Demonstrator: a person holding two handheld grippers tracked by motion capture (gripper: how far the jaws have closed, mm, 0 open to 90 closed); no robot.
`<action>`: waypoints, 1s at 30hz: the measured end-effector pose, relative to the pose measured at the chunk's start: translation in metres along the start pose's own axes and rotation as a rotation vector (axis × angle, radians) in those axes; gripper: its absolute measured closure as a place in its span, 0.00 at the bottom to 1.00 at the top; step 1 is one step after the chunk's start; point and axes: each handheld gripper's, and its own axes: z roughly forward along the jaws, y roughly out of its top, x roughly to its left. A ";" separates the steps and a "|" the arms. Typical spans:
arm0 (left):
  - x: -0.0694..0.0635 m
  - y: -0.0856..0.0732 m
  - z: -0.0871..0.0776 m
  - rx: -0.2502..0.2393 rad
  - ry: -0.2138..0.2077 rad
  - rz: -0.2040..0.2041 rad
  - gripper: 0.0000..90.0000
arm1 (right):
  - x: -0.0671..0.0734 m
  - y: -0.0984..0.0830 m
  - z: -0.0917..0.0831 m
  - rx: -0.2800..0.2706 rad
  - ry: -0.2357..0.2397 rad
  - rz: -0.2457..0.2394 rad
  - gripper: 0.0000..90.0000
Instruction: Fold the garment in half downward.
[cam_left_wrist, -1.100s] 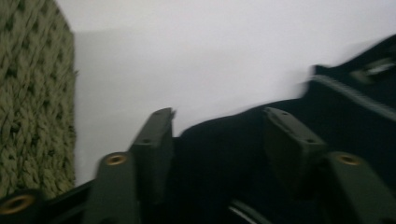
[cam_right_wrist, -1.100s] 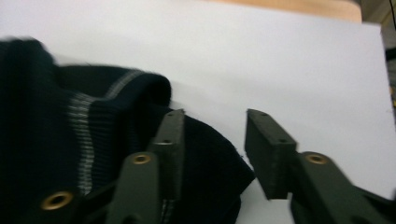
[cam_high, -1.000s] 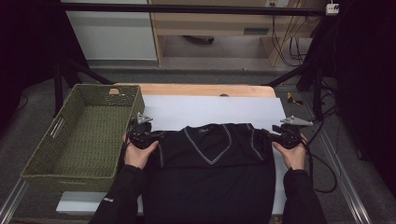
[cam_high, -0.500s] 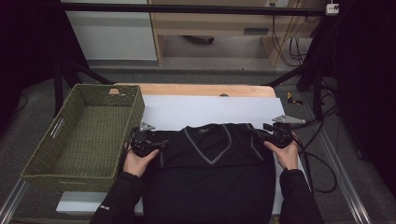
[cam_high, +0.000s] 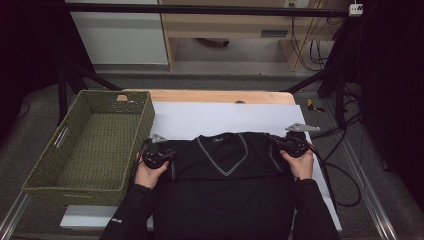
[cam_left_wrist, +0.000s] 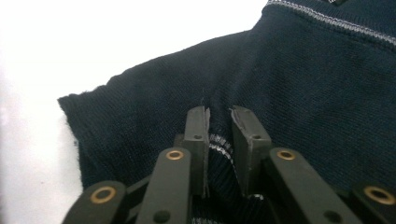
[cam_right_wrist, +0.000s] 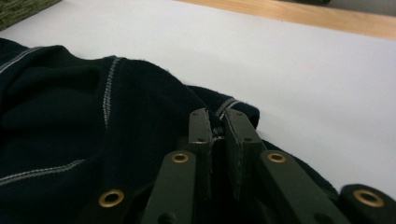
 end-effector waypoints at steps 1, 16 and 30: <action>-0.001 0.001 -0.003 -0.010 0.002 0.011 0.87 | 0.001 0.001 -0.003 -0.002 0.002 -0.011 0.91; -0.036 -0.003 -0.079 -0.236 -0.033 0.158 0.90 | 0.038 -0.010 -0.082 -0.100 0.074 -0.075 0.93; -0.048 -0.058 -0.140 -0.259 -0.151 0.251 0.91 | 0.076 -0.042 -0.139 -0.120 0.153 -0.121 0.94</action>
